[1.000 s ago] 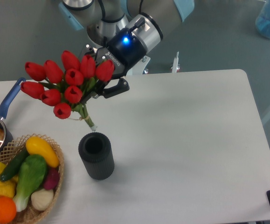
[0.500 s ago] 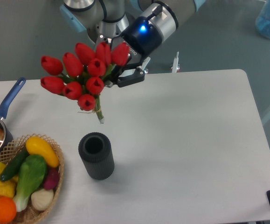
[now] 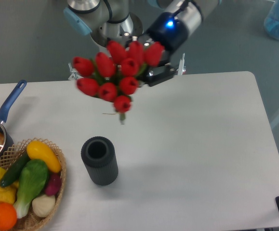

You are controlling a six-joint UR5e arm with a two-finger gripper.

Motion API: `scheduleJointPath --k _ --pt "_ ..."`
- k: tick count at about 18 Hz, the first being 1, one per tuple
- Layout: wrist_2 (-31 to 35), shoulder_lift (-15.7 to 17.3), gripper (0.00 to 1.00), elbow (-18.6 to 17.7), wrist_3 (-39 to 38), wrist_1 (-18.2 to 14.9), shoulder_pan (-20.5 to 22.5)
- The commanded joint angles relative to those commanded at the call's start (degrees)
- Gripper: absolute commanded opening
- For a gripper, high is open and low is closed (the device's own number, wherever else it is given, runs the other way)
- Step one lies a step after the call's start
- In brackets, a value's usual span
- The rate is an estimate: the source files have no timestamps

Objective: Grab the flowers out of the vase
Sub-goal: 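Carry the held tulips up and away from the vase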

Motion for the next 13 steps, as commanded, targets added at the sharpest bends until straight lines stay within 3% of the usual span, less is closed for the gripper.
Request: scheduleJointPath --k 3,13 --pt "0.0 -0.2 0.38 0.1 0.0 0.0 2.4" --pt "0.3 -1.5 0.38 -0.1 -0.2 -0.3 4.7"
